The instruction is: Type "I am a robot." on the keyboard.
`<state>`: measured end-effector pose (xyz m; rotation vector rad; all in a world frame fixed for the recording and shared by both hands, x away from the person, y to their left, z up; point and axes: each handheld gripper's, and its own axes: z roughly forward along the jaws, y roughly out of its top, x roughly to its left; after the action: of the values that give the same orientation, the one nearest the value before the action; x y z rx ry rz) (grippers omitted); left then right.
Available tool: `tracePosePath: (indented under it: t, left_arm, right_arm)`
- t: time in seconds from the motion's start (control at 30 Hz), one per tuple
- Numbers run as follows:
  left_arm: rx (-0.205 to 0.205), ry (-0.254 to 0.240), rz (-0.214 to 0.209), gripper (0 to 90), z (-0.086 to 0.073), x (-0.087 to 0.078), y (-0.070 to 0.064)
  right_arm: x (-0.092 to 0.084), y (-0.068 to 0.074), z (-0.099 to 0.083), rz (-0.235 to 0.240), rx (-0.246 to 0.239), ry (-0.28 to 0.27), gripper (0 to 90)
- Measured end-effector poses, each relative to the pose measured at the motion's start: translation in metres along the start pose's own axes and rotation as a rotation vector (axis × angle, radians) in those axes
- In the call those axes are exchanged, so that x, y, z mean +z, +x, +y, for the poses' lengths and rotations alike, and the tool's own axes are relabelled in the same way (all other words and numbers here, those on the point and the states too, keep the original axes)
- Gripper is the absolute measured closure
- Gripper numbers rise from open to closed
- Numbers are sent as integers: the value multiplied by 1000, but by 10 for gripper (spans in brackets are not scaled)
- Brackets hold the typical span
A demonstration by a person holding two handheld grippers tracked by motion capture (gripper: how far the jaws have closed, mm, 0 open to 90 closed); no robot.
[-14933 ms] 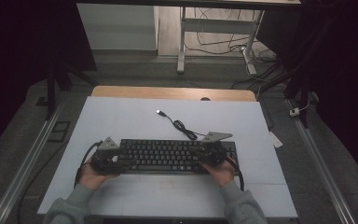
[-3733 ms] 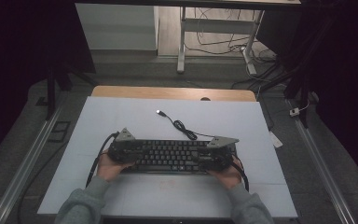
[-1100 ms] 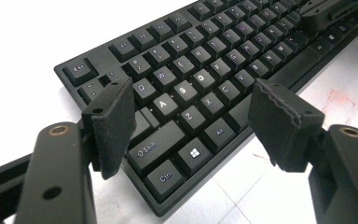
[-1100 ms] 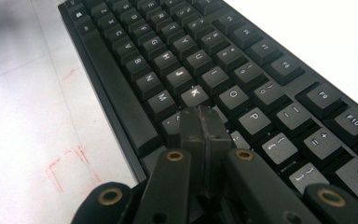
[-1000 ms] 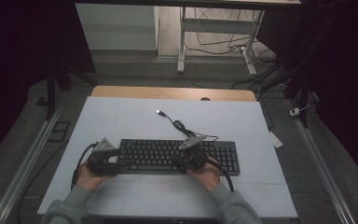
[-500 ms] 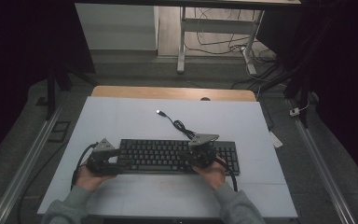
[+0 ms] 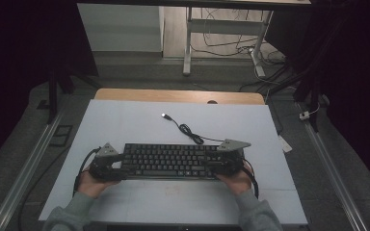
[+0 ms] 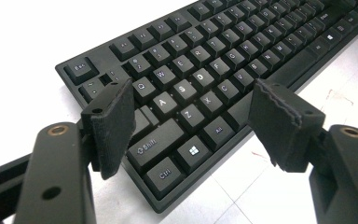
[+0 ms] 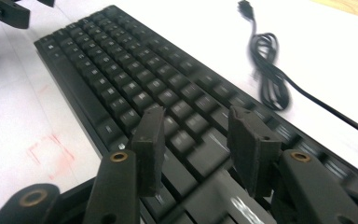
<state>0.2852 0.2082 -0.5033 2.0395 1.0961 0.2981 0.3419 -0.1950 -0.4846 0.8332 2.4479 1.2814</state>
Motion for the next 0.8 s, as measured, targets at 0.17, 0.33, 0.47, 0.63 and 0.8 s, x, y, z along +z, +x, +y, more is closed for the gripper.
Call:
tracePosePath:
  t: [0.17, 0.33, 0.47, 0.63, 0.8]
  left_arm:
    - [0, 0, -1, 316, 0, 0, 0]
    - [-1, 2, -4, 316, -3, 0, -1]
    - [-2, -2, -3, 316, -6, -2, -3]
    - [0, -3, -6, 316, -9, -5, -6]
    - [3, -1, -9, 316, -14, -6, -9]
  right_arm:
    - [-18, -10, -10, -33, 3, -6, 549]
    - [-35, -19, -22, -46, 19, -16, 544]
    - [-47, -24, -33, -61, 33, -17, 537]
    - [-62, -27, -48, -85, 37, -10, 531]
    - [-76, -30, -62, -97, 43, 0, 524]
